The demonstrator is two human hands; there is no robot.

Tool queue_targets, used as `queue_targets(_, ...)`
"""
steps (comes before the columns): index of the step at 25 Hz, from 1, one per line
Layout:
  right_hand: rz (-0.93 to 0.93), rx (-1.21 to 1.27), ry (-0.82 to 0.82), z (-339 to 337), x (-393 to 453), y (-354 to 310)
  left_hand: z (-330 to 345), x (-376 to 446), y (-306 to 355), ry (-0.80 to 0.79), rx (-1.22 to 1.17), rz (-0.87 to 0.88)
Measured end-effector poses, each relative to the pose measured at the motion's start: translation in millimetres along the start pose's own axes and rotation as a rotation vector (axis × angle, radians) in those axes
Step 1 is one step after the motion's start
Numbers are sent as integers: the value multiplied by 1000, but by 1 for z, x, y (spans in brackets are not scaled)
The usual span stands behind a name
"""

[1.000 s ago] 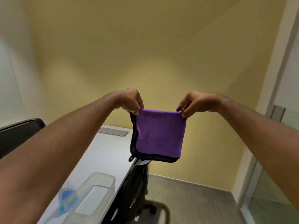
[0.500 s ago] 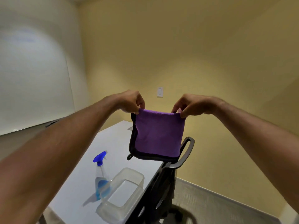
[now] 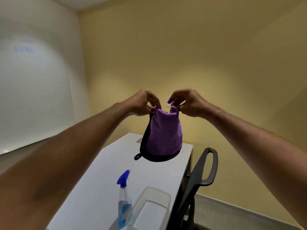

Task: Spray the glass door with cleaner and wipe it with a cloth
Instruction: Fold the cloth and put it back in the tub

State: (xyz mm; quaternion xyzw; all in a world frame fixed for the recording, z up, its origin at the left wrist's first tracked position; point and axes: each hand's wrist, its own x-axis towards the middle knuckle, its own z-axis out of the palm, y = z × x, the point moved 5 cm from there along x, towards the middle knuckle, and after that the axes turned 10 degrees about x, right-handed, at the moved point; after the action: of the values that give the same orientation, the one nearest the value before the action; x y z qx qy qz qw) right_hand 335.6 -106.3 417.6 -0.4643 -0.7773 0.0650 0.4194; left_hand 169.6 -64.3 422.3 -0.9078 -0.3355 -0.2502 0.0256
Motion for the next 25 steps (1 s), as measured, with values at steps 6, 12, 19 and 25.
queue_targets(6, 57, 318, 130, 32, 25, -2, -1, -2, -44, 166, -224, 73)
queue_targets(12, 83, 375, 225, 50, 42, 10, 5, 3, -63, 267, -282, 114)
queue_targets(19, 252, 653, 54, 63, 49, 35, 13, 13, -70, 323, -246, 47)
queue_targets(25, 261, 662, -126, 53, 55, 52, 19, 34, -69, 360, -132, -39)
